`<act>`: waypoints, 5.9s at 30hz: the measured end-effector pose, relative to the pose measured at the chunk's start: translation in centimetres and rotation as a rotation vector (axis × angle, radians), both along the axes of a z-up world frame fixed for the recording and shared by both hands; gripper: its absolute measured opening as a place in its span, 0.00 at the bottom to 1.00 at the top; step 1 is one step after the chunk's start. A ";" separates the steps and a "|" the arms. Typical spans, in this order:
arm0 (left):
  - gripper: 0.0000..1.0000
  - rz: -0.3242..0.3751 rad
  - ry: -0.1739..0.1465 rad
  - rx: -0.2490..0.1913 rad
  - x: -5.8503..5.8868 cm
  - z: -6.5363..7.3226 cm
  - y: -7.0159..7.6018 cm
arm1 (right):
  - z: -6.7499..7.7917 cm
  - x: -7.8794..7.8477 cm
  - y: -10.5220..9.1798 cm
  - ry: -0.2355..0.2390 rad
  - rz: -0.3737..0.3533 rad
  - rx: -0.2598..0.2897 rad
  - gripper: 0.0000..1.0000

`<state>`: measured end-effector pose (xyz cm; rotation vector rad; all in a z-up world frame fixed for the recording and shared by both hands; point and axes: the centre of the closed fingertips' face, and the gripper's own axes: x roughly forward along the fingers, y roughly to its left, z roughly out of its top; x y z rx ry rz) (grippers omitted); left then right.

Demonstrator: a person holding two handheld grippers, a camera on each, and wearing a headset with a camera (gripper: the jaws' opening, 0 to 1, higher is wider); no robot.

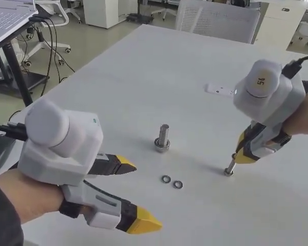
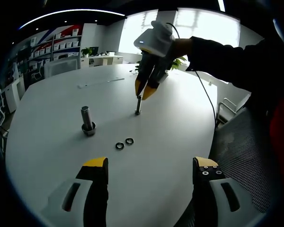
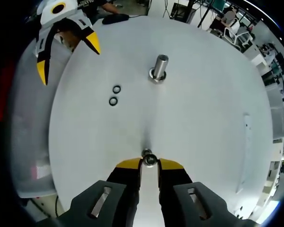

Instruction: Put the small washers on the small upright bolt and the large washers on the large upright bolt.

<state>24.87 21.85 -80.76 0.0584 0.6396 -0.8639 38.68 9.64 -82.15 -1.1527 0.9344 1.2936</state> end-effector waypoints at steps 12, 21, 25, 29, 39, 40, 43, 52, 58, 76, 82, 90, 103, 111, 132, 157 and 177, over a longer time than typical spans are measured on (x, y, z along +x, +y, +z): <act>0.72 0.002 0.003 0.002 0.1 -0.1 0.0 | -2.0 0.2 -0.2 0.026 -0.006 -0.008 0.14; 0.72 0.003 0.008 0.002 0.2 -0.1 0.0 | -3.3 0.1 -0.2 0.050 -0.010 -0.015 0.14; 0.72 0.003 0.010 0.002 0.2 -0.1 -0.1 | -3.7 0.2 -0.2 0.058 -0.014 -0.016 0.14; 0.72 0.003 0.012 0.002 0.2 -0.1 -0.2 | -4.1 0.2 -0.2 0.063 -0.014 -0.020 0.14; 0.71 0.002 0.013 0.004 0.1 -0.2 -0.2 | -4.2 0.1 0.1 0.065 -0.021 -0.015 0.15; 0.71 0.002 0.013 0.004 0.1 -0.2 -0.2 | -4.2 0.1 0.1 0.065 -0.021 -0.013 0.15; 0.71 0.000 0.012 0.003 -0.1 -0.2 -0.2 | -4.0 0.0 -0.1 0.061 -0.023 -0.013 0.16; 0.71 -0.003 0.008 0.002 -0.1 -0.1 -0.3 | -3.4 -0.2 -1.0 0.048 -0.041 -0.012 0.19; 0.71 -0.003 0.005 0.001 0.0 -0.1 -0.3 | -3.3 -0.3 -1.9 0.049 -0.061 -0.012 0.21; 0.72 -0.011 -0.003 0.001 0.1 0.0 -0.5 | -3.1 -3.4 -2.9 0.079 -0.087 0.003 0.22; 0.72 -0.013 -0.010 -0.002 0.3 0.2 -0.6 | -3.2 -4.7 -2.2 0.086 -0.068 0.011 0.22; 0.72 -0.014 -0.020 -0.004 0.4 0.3 -0.7 | -3.2 -5.9 -0.7 0.096 -0.023 0.014 0.22; 0.72 -0.007 -0.031 -0.007 0.5 0.5 -0.5 | -3.0 -6.9 3.3 0.089 0.075 0.018 0.22; 0.72 -0.003 -0.034 -0.009 0.6 0.6 -0.3 | -3.2 -6.8 5.6 0.078 0.122 0.011 0.22; 0.71 0.001 -0.038 -0.013 0.5 0.7 -0.2 | -4.9 -6.5 9.1 0.079 0.191 0.002 0.22; 0.71 0.000 -0.035 -0.014 0.3 0.7 -0.2 | -5.5 -6.5 9.3 0.085 0.201 0.001 0.16; 0.71 -0.003 -0.034 -0.012 0.2 0.8 -0.3 | -5.4 -6.6 9.1 0.068 0.198 0.005 0.14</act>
